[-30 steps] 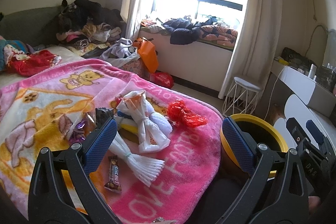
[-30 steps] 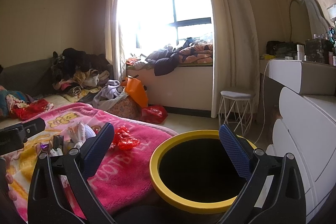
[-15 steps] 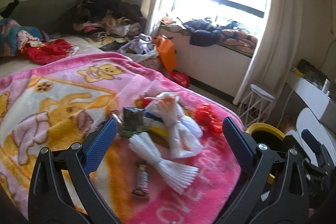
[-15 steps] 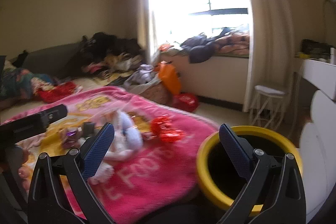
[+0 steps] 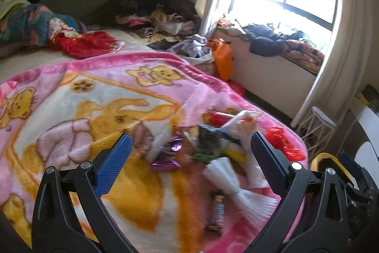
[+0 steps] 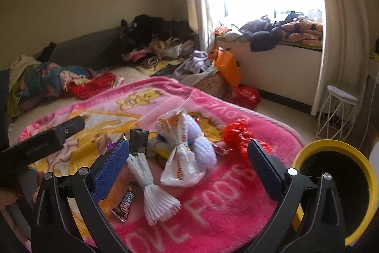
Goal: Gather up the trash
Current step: 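Grasp the purple wrapper with the left tool while the right tool grasps the white plastic bag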
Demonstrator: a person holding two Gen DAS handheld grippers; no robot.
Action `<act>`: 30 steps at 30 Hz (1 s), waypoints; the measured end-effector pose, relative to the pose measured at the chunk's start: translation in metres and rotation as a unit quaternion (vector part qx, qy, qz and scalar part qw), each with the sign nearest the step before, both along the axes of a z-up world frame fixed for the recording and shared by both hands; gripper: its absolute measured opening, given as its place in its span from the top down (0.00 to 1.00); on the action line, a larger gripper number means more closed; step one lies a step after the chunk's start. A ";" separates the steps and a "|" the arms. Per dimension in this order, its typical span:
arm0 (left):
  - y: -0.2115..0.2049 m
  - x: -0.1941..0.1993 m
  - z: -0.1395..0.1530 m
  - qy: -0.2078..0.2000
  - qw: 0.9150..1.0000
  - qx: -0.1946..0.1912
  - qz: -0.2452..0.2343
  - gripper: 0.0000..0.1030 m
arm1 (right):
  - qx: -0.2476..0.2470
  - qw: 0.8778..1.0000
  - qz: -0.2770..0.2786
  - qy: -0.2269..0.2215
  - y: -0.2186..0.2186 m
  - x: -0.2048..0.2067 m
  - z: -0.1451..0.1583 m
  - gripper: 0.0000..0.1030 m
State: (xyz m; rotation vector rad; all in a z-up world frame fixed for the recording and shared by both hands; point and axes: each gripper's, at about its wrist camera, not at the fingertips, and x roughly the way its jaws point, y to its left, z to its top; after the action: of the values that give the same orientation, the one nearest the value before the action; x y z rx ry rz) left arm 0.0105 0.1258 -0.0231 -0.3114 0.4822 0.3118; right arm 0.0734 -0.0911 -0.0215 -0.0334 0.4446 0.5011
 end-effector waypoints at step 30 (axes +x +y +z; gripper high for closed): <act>0.048 0.080 -0.106 0.166 0.984 -0.044 -0.044 0.58 | -0.033 0.973 0.013 0.226 0.044 0.084 -0.095 0.45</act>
State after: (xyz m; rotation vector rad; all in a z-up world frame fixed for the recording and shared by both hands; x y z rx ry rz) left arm 0.0904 0.1743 -0.1293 -0.3241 0.8383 0.2583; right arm 0.1570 -0.0476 -0.1161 0.0124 0.9086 0.5205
